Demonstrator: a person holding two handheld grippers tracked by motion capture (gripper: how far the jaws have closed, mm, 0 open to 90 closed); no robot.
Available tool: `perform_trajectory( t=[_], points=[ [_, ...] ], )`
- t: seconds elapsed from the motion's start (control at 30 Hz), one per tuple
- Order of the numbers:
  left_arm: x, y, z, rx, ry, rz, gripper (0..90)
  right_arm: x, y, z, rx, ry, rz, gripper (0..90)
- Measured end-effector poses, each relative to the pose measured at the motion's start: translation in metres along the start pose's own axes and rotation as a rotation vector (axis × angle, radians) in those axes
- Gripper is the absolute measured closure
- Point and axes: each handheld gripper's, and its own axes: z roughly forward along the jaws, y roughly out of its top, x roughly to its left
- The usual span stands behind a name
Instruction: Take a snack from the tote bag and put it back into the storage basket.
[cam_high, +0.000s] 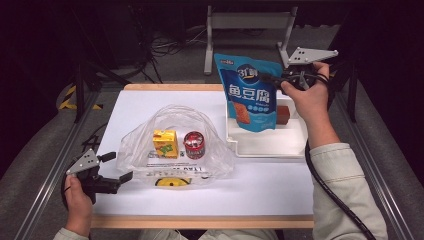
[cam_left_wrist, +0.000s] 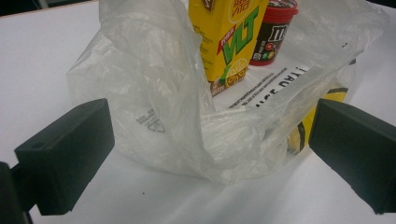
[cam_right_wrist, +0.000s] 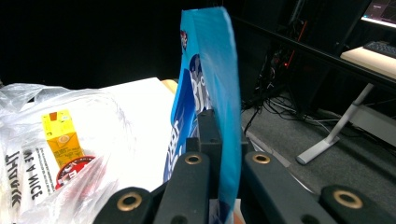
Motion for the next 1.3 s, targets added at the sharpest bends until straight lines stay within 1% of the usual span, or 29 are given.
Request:
perform_trajectory(
  t=[0.4, 0.57, 0.73, 0.87, 1.03, 1.3],
  points=[
    [0.0, 0.0, 0.0, 0.004, -0.001, -0.001, 0.6, -0.001, -0.014, 0.007, 0.015, 0.015, 0.024, 89.6],
    [0.0, 0.0, 0.0, 0.005, -0.001, -0.001, 0.6, -0.001, -0.018, 0.011, 0.022, 0.024, 0.025, 89.6],
    [0.001, 0.0, 0.0, 0.006, -0.002, -0.003, 0.6, 0.0, -0.022, 0.015, 0.037, 0.023, 0.024, 89.5],
    [0.001, -0.001, 0.0, 0.005, -0.001, -0.005, 0.6, -0.001, -0.025, 0.017, 0.032, 0.026, 0.029, 89.5],
    [0.001, -0.001, 0.0, 0.007, -0.002, -0.004, 0.6, -0.002, -0.031, 0.021, 0.044, 0.028, 0.037, 89.5],
    [0.001, -0.001, 0.0, 0.009, -0.002, -0.007, 0.6, -0.004, -0.038, 0.024, 0.039, 0.037, 0.052, 89.5]
  ],
)
